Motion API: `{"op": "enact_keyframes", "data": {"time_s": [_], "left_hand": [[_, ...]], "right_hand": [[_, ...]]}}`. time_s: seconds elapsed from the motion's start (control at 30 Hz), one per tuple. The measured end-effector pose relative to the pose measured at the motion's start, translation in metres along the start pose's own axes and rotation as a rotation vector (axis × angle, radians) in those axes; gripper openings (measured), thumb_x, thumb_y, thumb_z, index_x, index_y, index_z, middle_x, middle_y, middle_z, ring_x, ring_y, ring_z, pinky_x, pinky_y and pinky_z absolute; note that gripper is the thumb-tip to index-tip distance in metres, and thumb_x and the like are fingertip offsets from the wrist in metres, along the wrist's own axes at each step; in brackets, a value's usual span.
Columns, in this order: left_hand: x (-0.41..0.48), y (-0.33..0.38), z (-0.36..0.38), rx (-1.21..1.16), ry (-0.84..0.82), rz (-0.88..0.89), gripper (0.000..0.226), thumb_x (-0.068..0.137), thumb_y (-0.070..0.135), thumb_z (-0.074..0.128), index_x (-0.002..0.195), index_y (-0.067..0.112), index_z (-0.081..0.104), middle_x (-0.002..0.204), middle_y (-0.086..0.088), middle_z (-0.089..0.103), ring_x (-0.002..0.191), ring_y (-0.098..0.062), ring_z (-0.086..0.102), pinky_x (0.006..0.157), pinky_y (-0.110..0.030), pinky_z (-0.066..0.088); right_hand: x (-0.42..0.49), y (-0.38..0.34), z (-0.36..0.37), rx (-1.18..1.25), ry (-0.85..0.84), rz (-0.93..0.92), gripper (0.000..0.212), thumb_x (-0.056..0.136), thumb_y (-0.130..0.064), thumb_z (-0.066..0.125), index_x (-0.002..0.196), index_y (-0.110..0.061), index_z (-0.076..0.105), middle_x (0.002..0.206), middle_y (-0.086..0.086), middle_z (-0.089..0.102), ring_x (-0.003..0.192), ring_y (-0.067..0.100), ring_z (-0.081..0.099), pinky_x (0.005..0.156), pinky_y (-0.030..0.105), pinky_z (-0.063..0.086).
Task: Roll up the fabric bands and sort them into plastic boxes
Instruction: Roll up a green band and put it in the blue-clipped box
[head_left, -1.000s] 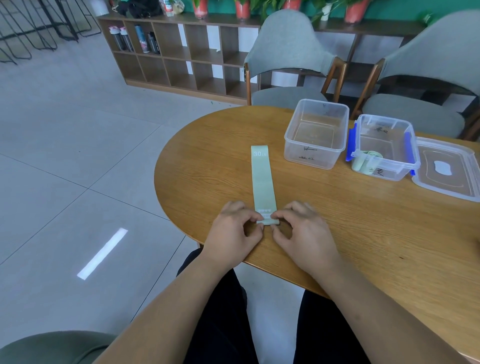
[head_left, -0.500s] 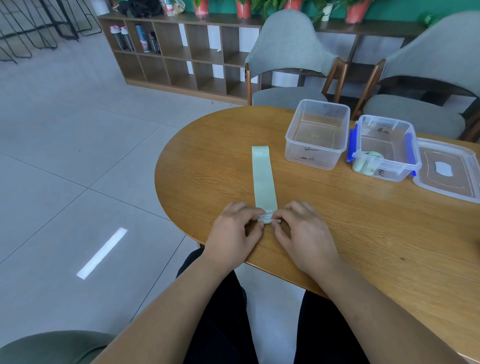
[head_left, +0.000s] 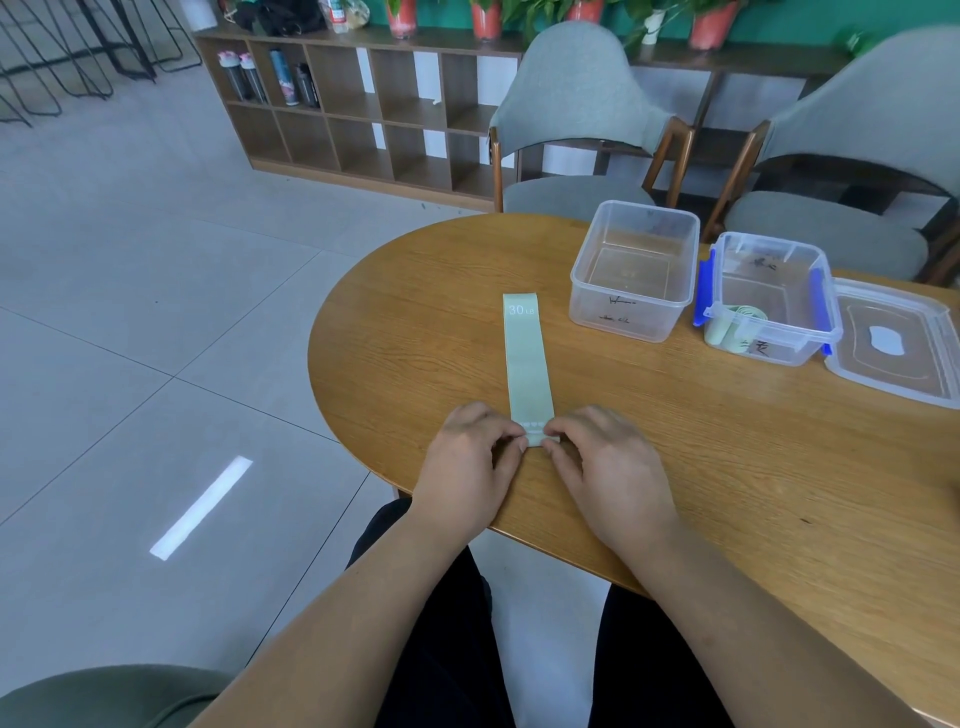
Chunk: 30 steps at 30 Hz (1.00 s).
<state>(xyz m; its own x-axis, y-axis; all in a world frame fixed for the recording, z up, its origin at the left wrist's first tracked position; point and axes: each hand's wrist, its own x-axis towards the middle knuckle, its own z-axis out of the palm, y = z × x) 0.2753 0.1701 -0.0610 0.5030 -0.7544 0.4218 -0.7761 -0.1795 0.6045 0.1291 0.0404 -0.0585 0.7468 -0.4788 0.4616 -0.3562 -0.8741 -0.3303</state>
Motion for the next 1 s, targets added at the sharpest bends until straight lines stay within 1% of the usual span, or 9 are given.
{"op": "enact_keyframes", "data": {"time_s": [0.13, 0.2, 0.27, 0.47, 0.6, 0.73, 0.9, 1.0], "left_hand": [[-0.0002, -0.0008, 0.0021, 0.008, 0.013, -0.008, 0.011, 0.096, 0.023, 0.074, 0.105, 0.018, 0.079, 0.097, 0.008, 0.064, 0.096, -0.012, 0.060, 0.083, -0.033, 0.053], [-0.0010, -0.0015, 0.0026, 0.003, 0.006, -0.003, 0.014, 0.096, 0.022, 0.073, 0.110, 0.019, 0.078, 0.101, 0.008, 0.065, 0.098, -0.013, 0.061, 0.084, -0.035, 0.054], [-0.0019, -0.0015, 0.0023, 0.001, 0.001, 0.001, 0.016, 0.095, 0.020, 0.074, 0.111, 0.020, 0.075, 0.101, 0.010, 0.065, 0.095, -0.012, 0.060, 0.082, -0.036, 0.055], [-0.0015, -0.0009, 0.0032, 0.024, 0.014, -0.005, 0.016, 0.094, 0.018, 0.074, 0.110, 0.020, 0.074, 0.099, 0.009, 0.064, 0.093, -0.011, 0.057, 0.081, -0.034, 0.054], [-0.0008, -0.0015, 0.0042, 0.033, 0.020, -0.019, 0.016, 0.095, 0.019, 0.074, 0.110, 0.020, 0.075, 0.099, 0.009, 0.064, 0.093, -0.012, 0.057, 0.081, -0.034, 0.054], [-0.0006, -0.0019, 0.0027, 0.033, 0.013, -0.027, 0.016, 0.094, 0.021, 0.075, 0.109, 0.022, 0.076, 0.099, 0.011, 0.065, 0.091, -0.008, 0.056, 0.081, -0.026, 0.051], [-0.0010, -0.0001, 0.0013, 0.029, 0.026, -0.047, 0.012, 0.092, 0.025, 0.078, 0.104, 0.025, 0.074, 0.094, 0.017, 0.065, 0.085, -0.004, 0.055, 0.078, -0.013, 0.043], [-0.0005, -0.0002, 0.0027, 0.029, 0.032, -0.048, 0.010, 0.093, 0.025, 0.077, 0.102, 0.024, 0.074, 0.093, 0.016, 0.065, 0.085, -0.004, 0.055, 0.078, -0.015, 0.044]], "right_hand": [[0.0001, 0.0004, 0.0014, -0.008, 0.005, 0.000, 0.017, 0.091, -0.028, 0.077, 0.106, -0.020, 0.077, 0.101, -0.007, 0.064, 0.096, 0.016, 0.061, 0.081, 0.033, 0.054], [0.0001, 0.0006, 0.0017, -0.008, 0.014, -0.006, 0.014, 0.092, -0.027, 0.077, 0.105, -0.020, 0.077, 0.101, -0.008, 0.063, 0.096, 0.015, 0.061, 0.080, 0.034, 0.054], [0.0003, 0.0014, 0.0025, -0.014, 0.018, -0.002, 0.013, 0.094, -0.027, 0.074, 0.106, -0.021, 0.078, 0.101, -0.008, 0.063, 0.095, 0.015, 0.060, 0.079, 0.034, 0.054], [0.0016, 0.0026, 0.0059, -0.012, 0.020, 0.034, 0.015, 0.098, -0.032, 0.070, 0.109, -0.026, 0.078, 0.096, -0.010, 0.061, 0.092, 0.015, 0.059, 0.077, 0.038, 0.054], [0.0019, 0.0037, 0.0055, 0.008, -0.020, 0.050, 0.023, 0.093, -0.032, 0.074, 0.115, -0.025, 0.077, 0.098, -0.011, 0.062, 0.096, 0.014, 0.059, 0.081, 0.037, 0.055], [0.0025, 0.0031, 0.0032, 0.019, -0.007, 0.068, 0.024, 0.092, -0.026, 0.077, 0.116, -0.023, 0.076, 0.098, -0.010, 0.067, 0.094, 0.013, 0.062, 0.080, 0.033, 0.054], [0.0020, 0.0034, 0.0009, 0.063, -0.001, 0.082, 0.015, 0.092, -0.028, 0.075, 0.107, -0.024, 0.075, 0.093, -0.012, 0.068, 0.089, 0.009, 0.060, 0.077, 0.031, 0.054], [0.0026, 0.0040, 0.0021, 0.052, -0.001, 0.087, 0.015, 0.095, -0.031, 0.071, 0.106, -0.024, 0.076, 0.094, -0.012, 0.066, 0.090, 0.010, 0.060, 0.076, 0.029, 0.053]]}}
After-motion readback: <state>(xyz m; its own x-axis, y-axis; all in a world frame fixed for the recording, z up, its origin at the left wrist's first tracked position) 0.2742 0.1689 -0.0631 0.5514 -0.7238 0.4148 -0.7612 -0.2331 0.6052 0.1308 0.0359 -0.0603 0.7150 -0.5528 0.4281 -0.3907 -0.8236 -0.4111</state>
